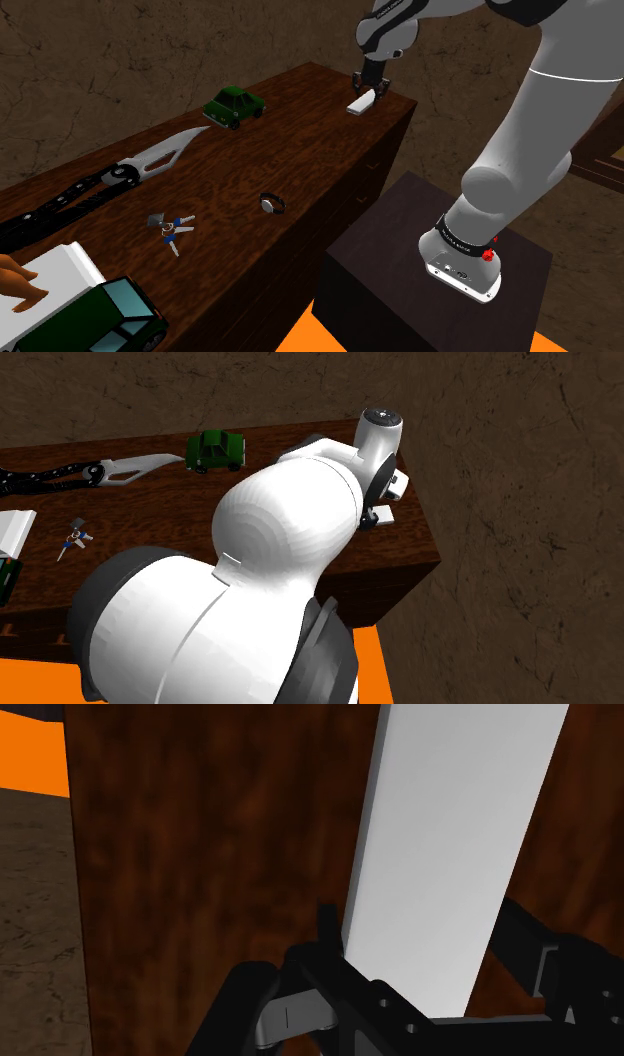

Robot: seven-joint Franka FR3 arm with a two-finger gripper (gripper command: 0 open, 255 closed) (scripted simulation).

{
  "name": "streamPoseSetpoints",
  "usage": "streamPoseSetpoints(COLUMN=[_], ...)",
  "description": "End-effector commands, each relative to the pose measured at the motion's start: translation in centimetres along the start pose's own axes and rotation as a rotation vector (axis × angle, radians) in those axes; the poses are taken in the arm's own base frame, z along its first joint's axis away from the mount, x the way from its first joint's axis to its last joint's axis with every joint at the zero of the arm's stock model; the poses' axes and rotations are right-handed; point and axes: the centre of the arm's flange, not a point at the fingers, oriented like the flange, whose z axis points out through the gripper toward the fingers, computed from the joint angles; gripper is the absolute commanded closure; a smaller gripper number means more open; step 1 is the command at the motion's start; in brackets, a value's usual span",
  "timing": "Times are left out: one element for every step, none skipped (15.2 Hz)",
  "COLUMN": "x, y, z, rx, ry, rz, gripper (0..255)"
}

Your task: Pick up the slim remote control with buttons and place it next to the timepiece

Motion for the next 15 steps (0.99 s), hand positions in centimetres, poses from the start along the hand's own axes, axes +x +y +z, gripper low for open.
streamPoseSetpoints(x=[0.0,0.0,0.0,0.0,0.0,0.0,0.0,0.0,0.0,0.0,0.0,0.0,0.0,0.0,0.0], y=[0.1,0.2,0.2,0.2,0.2,0.2,0.2,0.2,0.2,0.2,0.2,0.2,0.3,0.3,0.3], z=[-1.2,-1.7,-2.2,-2.7,-3.3,-3.8,-4.3,-4.8,-5.4,-5.9,-6.4,-7.0,-7.5,-8.0,-8.5], rx=[0.000,0.000,0.000,0.000,0.000,0.000,0.000,0.000,0.000,0.000,0.000,0.000,0.000,0.000,0.000], ry=[0.000,0.000,0.000,0.000,0.000,0.000,0.000,0.000,0.000,0.000,0.000,0.000,0.000,0.000,0.000], rz=[0.000,0.000,0.000,0.000,0.000,0.000,0.000,0.000,0.000,0.000,0.000,0.000,0.000,0.000,0.000], gripper=[255,255,255,255,255,255,255,255,255,255,255,255,255,255,255])
